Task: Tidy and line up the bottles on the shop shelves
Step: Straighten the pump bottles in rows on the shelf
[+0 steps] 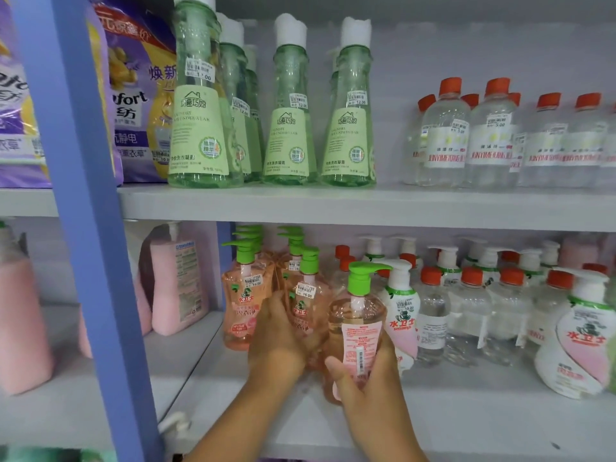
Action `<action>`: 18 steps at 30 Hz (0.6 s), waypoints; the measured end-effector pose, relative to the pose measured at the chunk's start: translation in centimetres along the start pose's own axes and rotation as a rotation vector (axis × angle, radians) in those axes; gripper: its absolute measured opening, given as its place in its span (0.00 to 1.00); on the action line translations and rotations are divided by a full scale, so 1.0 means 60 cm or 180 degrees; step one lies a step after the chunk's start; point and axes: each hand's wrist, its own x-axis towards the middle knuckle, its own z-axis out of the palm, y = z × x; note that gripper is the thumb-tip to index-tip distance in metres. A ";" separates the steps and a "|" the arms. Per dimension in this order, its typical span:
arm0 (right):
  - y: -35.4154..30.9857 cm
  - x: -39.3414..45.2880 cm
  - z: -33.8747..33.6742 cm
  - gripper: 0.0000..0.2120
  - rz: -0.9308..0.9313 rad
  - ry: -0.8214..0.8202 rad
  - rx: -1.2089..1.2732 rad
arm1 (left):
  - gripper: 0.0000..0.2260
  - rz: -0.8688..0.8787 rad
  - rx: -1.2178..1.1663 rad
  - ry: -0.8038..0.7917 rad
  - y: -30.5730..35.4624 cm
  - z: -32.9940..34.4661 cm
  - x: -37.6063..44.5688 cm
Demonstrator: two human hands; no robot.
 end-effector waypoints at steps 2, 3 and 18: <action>-0.004 0.001 0.000 0.47 -0.0078 -0.0020 -0.0067 | 0.44 -0.0145 0.0472 0.0125 0.002 -0.003 0.000; -0.005 0.000 0.001 0.47 -0.0085 -0.0040 -0.0093 | 0.45 -0.0229 0.0503 0.0084 0.000 -0.003 0.003; -0.025 0.008 0.030 0.39 -0.0076 -0.1440 -0.0635 | 0.14 0.0049 -0.1206 -0.0069 -0.023 -0.076 -0.051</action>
